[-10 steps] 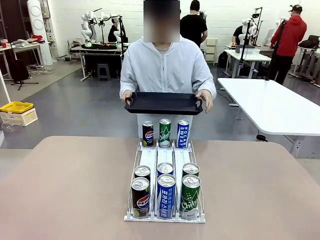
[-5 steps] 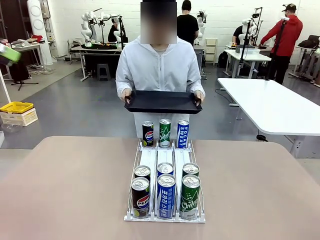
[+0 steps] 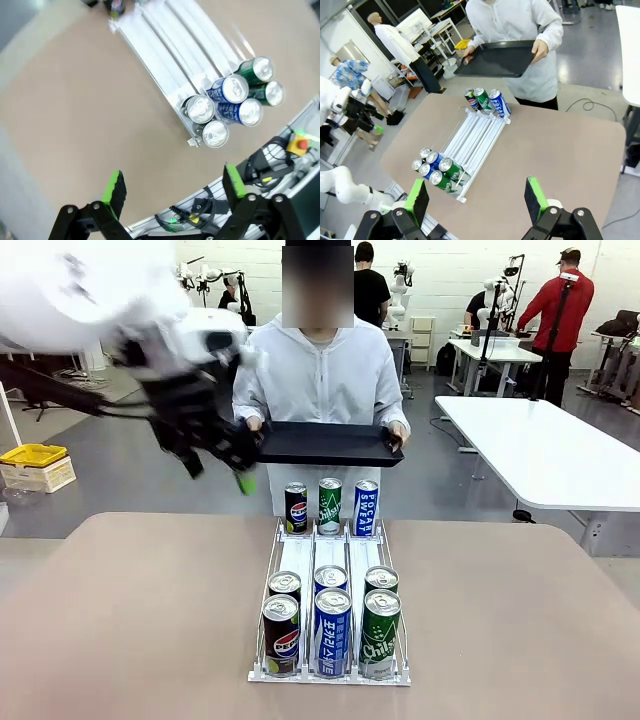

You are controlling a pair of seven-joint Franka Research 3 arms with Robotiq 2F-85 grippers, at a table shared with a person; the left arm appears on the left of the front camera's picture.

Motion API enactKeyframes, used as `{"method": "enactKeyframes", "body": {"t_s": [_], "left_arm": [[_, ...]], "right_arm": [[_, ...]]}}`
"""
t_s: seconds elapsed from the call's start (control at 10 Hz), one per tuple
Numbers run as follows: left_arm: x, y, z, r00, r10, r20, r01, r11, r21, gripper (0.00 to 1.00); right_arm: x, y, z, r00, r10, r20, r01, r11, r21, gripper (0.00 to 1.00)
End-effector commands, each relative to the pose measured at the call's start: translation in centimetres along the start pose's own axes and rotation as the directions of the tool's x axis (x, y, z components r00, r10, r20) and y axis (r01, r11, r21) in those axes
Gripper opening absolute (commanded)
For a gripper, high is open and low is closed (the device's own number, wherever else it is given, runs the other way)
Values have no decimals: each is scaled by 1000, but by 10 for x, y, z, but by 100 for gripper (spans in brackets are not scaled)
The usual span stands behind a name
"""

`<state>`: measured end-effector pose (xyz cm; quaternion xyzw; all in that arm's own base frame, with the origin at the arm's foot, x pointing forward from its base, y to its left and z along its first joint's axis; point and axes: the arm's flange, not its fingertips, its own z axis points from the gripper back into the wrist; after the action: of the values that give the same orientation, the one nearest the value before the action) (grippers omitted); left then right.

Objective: Retrieve and hand over the desired beverage to the person.
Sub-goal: Pick up a can of the same type that the person held from the Automatic Can Dispenser.

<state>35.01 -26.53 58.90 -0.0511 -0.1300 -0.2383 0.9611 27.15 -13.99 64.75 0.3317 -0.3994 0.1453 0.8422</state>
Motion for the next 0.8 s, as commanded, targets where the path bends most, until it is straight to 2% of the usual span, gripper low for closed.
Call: {"method": "enactKeyframes", "body": {"t_s": [0.0, 0.3, 0.5, 0.7], "left_arm": [[23, -35, -16, 986, 163, -39, -159, 983, 94, 100], [40, -73, -48, 954, 299, 15, -300, 951, 77, 100], [44, -75, -60, 954, 300, -14, -299, 953, 37, 100], [34, -70, -51, 956, 291, -24, -289, 955, 62, 100]], "right_arm": [[2, -2, -1, 1000, 8, 12, -8, 1000, 26, 100], [2, -2, -1, 1000, 8, 12, -8, 1000, 26, 100], [2, -2, -1, 1000, 8, 12, -8, 1000, 26, 100], [2, -2, -1, 1000, 8, 12, -8, 1000, 26, 100]]}}
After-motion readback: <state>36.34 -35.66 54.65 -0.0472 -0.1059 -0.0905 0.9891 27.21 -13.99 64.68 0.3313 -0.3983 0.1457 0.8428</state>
